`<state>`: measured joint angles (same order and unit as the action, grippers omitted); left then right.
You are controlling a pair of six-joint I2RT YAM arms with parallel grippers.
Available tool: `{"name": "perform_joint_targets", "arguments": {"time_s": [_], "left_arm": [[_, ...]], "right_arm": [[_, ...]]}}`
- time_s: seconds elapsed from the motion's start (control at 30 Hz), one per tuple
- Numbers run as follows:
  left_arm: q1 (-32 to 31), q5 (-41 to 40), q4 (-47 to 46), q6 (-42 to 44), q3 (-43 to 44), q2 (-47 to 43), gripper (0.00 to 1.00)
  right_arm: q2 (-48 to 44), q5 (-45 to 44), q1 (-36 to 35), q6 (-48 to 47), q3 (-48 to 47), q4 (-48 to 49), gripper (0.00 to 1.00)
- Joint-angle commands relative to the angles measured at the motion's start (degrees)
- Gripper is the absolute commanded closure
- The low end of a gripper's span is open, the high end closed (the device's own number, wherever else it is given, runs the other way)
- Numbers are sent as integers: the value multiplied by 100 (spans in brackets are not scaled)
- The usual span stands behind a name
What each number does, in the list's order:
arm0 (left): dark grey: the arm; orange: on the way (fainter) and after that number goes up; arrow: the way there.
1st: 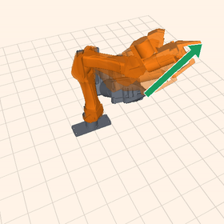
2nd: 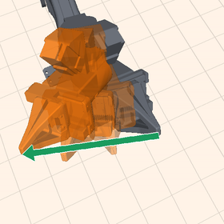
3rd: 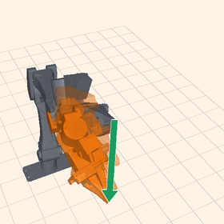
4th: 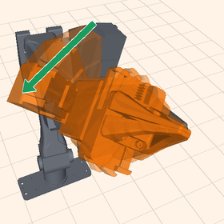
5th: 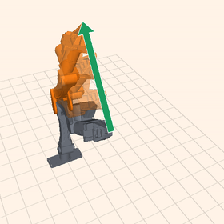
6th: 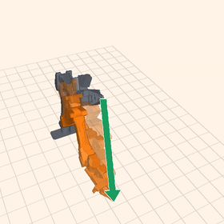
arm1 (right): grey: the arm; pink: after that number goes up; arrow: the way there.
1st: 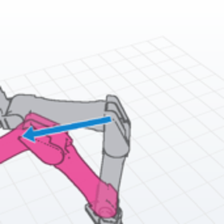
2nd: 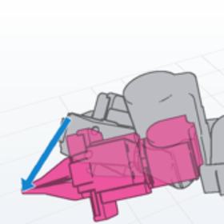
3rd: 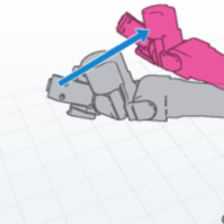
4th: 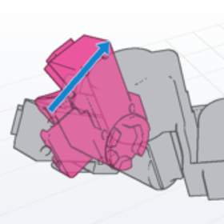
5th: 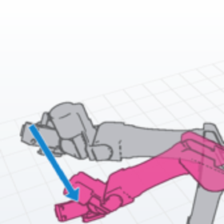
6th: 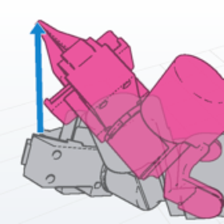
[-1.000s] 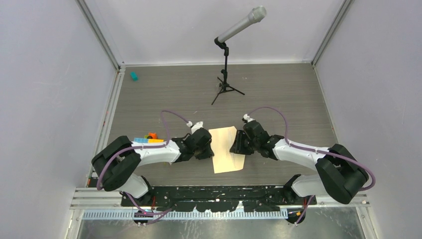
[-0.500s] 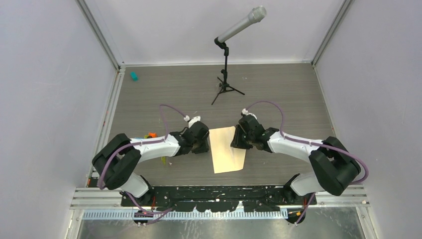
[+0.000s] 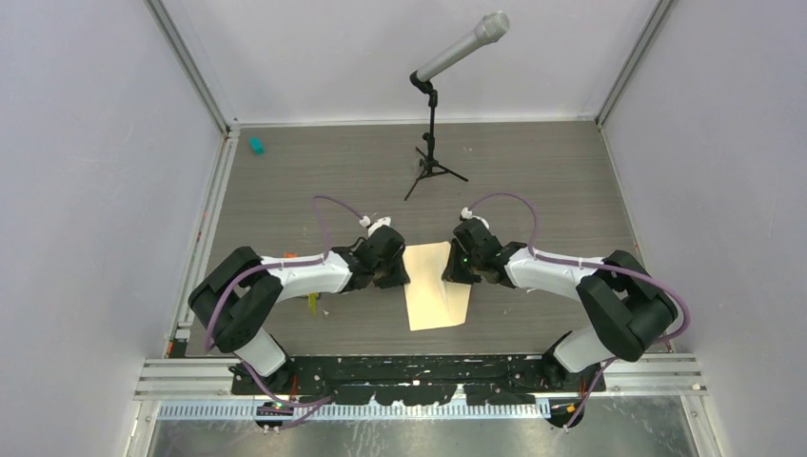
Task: Place the letter into the envelope and seal it
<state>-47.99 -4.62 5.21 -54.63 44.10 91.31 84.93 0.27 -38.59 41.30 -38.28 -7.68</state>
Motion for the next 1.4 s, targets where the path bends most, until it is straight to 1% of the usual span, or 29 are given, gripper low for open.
{"name": "perform_joint_targets", "arguments": {"time_s": [0.0,0.2,0.37,0.47,0.53,0.63,0.7,0.8,1.0,1.23,1.37], "left_arm": [[-1,120,-60,-4,5,221,79],[-9,170,-162,-78,-32,268,80],[-9,203,-223,-122,-50,310,81],[-9,160,-210,-133,-67,323,81],[-9,125,-192,-144,-97,310,81],[-1,74,-162,-124,-129,268,81],[4,43,-134,-74,-110,272,81],[68,31,-49,10,-20,273,81],[287,23,124,235,220,305,80],[430,62,196,404,459,452,80],[431,155,112,384,505,571,80]], "right_arm": [[158,158,9,140,-102,282,82],[273,309,2,242,-169,421,88],[264,314,7,247,-186,416,90],[108,224,9,243,-200,253,90],[-77,70,7,224,-206,68,87],[-318,-10,22,206,-190,-60,76],[-334,-10,100,188,-237,-69,70],[-205,6,303,139,-403,-98,64],[205,223,571,114,-818,-79,58],[540,328,613,281,-1063,-54,55],[557,282,609,399,-973,-24,48]]}}
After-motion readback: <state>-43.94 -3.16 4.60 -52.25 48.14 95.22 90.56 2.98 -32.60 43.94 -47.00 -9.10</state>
